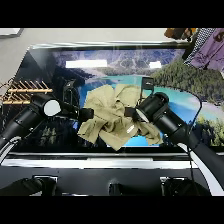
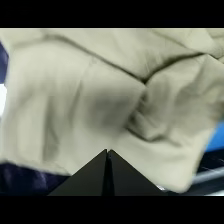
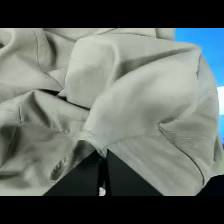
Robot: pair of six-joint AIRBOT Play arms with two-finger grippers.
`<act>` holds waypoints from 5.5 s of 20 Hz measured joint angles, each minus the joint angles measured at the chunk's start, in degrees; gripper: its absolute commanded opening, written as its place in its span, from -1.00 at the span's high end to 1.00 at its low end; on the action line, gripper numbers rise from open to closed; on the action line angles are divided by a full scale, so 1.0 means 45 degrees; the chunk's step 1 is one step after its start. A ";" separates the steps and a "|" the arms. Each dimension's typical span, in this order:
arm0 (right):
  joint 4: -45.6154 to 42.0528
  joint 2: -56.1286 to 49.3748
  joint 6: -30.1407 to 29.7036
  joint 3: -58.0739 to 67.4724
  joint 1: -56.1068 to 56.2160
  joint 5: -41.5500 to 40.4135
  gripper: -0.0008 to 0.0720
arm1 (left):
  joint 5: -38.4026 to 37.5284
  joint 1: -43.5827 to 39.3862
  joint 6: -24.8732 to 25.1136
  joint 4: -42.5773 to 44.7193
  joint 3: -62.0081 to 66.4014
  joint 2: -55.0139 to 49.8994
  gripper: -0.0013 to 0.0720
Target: Fold the clothes and pants, and hang the long-sleeved shirts on hangers.
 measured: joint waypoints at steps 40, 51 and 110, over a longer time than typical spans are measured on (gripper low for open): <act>0.2686 -0.0044 -0.1477 -0.0151 -0.5047 -0.0447 0.92 | 0.4405 -0.5547 0.2050 0.0369 0.2482 -0.6790 0.49; 0.3157 -0.0044 -0.1817 -0.0151 -0.5051 -0.0267 0.92 | 0.2278 -0.4245 0.1151 0.0792 0.2448 -0.6130 0.92; 0.3089 -0.0398 -0.0976 0.0447 -0.1088 -0.1656 0.92 | -0.0675 1.6874 0.5260 -0.0287 -0.0636 0.1370 -0.73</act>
